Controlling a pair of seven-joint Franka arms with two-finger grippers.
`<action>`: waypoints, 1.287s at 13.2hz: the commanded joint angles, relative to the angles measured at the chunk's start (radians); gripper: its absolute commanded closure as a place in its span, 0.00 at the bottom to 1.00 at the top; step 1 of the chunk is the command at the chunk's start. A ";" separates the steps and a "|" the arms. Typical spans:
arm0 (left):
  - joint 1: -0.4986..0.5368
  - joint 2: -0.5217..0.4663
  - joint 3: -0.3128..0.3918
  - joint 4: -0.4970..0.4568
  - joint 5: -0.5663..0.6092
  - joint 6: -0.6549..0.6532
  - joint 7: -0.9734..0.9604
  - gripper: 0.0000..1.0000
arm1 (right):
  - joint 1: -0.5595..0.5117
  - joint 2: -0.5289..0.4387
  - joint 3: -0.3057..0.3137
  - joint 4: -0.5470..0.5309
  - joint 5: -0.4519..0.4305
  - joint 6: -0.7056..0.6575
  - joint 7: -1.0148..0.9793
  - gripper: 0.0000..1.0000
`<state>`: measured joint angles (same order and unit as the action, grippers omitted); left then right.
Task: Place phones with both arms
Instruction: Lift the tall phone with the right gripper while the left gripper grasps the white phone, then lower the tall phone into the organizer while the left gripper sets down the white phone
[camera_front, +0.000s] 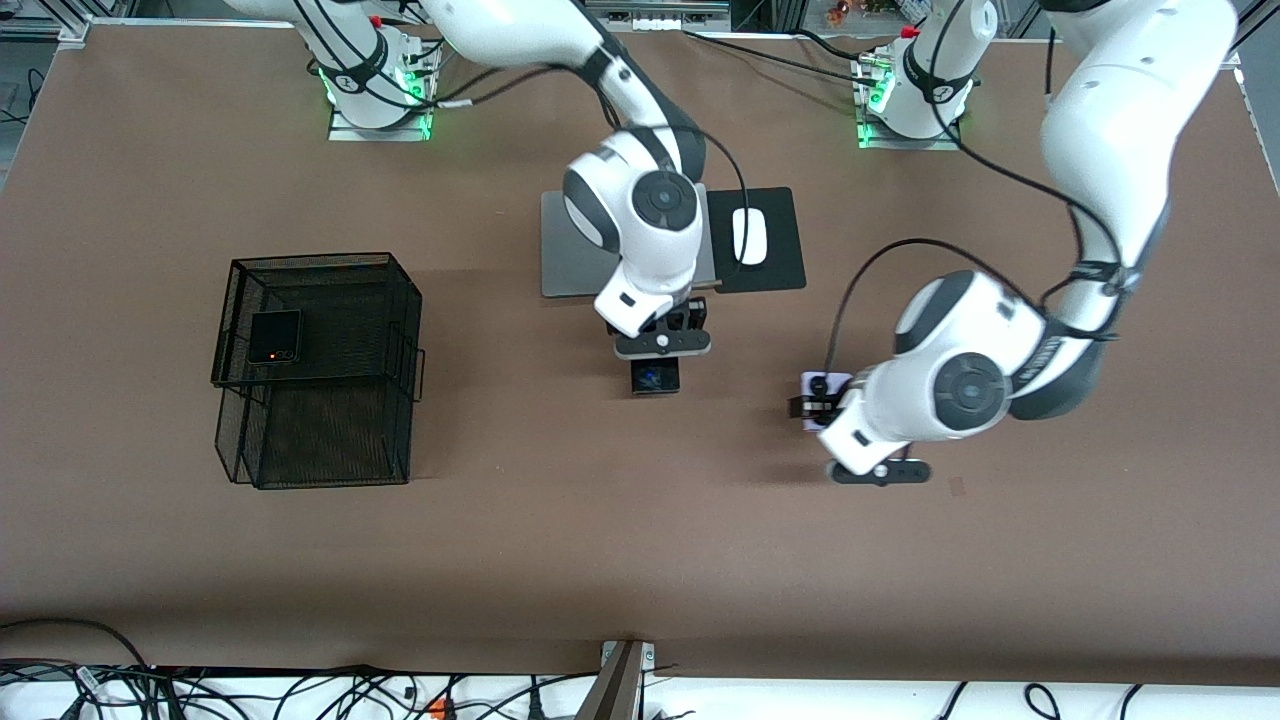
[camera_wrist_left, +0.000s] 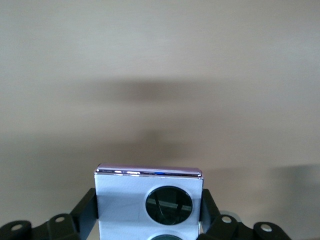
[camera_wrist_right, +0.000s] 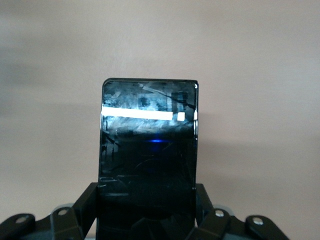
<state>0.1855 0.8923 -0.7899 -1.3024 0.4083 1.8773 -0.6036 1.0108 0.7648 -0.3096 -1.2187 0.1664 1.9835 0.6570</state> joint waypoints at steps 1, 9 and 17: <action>-0.043 0.069 0.011 0.045 -0.017 0.080 -0.030 0.83 | -0.037 -0.128 0.006 -0.036 0.015 -0.138 -0.036 0.54; -0.184 0.166 0.020 0.032 -0.069 0.269 -0.111 0.73 | -0.054 -0.459 -0.296 -0.381 0.012 -0.265 -0.486 0.54; -0.351 0.183 0.175 0.034 -0.068 0.367 -0.125 0.00 | -0.054 -0.636 -0.543 -0.793 -0.002 -0.060 -0.792 0.54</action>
<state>-0.1442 1.0693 -0.6379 -1.2937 0.3672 2.2337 -0.7330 0.9374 0.1888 -0.8212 -1.8943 0.1662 1.8471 -0.0946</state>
